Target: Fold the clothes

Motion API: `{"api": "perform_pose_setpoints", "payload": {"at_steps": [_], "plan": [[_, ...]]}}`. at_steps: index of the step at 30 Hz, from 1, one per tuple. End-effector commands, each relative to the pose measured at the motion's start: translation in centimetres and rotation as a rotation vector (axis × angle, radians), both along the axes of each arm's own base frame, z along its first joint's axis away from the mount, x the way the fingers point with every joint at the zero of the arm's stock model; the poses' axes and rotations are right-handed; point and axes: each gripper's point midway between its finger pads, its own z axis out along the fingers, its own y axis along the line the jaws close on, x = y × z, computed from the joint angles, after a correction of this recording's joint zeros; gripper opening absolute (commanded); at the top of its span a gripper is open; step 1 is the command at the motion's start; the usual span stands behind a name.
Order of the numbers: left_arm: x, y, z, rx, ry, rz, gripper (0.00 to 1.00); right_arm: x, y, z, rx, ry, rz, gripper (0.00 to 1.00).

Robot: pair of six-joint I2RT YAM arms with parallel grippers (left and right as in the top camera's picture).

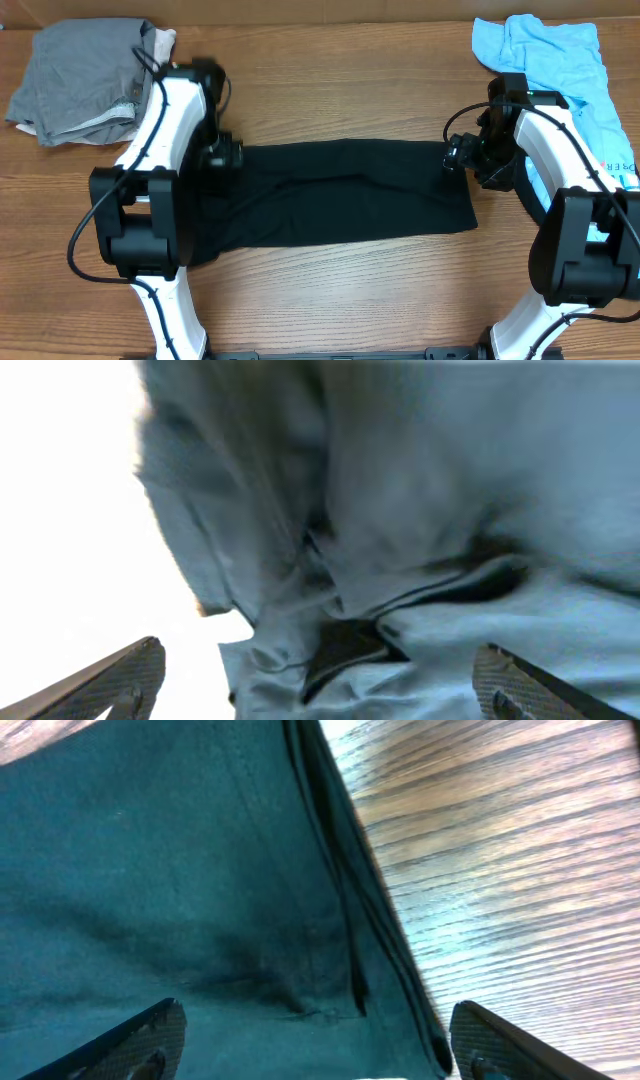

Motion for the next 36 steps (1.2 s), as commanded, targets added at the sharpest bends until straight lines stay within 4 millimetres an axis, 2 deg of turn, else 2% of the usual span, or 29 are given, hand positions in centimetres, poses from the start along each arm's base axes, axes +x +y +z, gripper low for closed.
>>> {"api": "perform_pose_setpoints", "payload": {"at_steps": [1, 5, 8, 11, 14, 19, 26, 29, 31, 33, 34, 36], "plan": [[3.2, -0.2, 5.4, 0.001, -0.159, -0.011, 1.00, -0.1, 0.3, 0.6, 0.025, -0.019, -0.004, 0.88], [5.4, -0.6, 11.4, -0.016, -0.308, -0.023, 1.00, -0.4, 0.4, 0.1, 0.027, -0.016, 0.000, 0.89], [6.1, -1.5, 14.9, -0.072, -0.392, -0.062, 0.99, -0.6, 0.4, -0.8, 0.027, -0.015, 0.001, 0.92], [6.2, -2.4, 17.1, -0.123, -0.439, -0.092, 0.99, -1.2, 0.4, -2.0, 0.028, -0.012, 0.016, 0.93], [6.3, -2.6, 17.6, -0.133, -0.456, -0.094, 1.00, -1.5, 0.5, -2.9, 0.028, -0.013, 0.019, 0.94], [6.2, -2.6, 17.4, -0.132, -0.443, -0.110, 1.00, -1.0, 0.4, -3.1, 0.025, -0.038, 0.025, 0.94], [5.9, -2.4, 17.3, -0.116, -0.428, -0.134, 1.00, -0.4, 0.4, -3.1, 0.024, -0.067, 0.044, 0.89], [5.9, -2.3, 17.3, -0.115, -0.429, -0.133, 1.00, -0.7, 0.4, -3.9, 0.024, -0.068, 0.046, 0.86], [5.9, -2.3, 17.3, -0.113, -0.429, -0.133, 1.00, -1.2, 0.5, -4.7, 0.030, -0.064, 0.046, 0.80], [5.9, -2.3, 17.3, -0.113, -0.429, -0.133, 1.00, -1.8, 0.8, -5.5, 0.043, -0.057, 0.046, 0.69], [5.9, -2.3, 17.3, -0.113, -0.429, -0.133, 1.00, -2.2, 0.8, -5.9, 0.044, -0.051, 0.045, 0.55], [5.9, -2.3, 17.3, -0.112, -0.429, -0.133, 1.00, -2.8, 0.9, -6.3, 0.045, -0.035, 0.044, 0.20]]}}
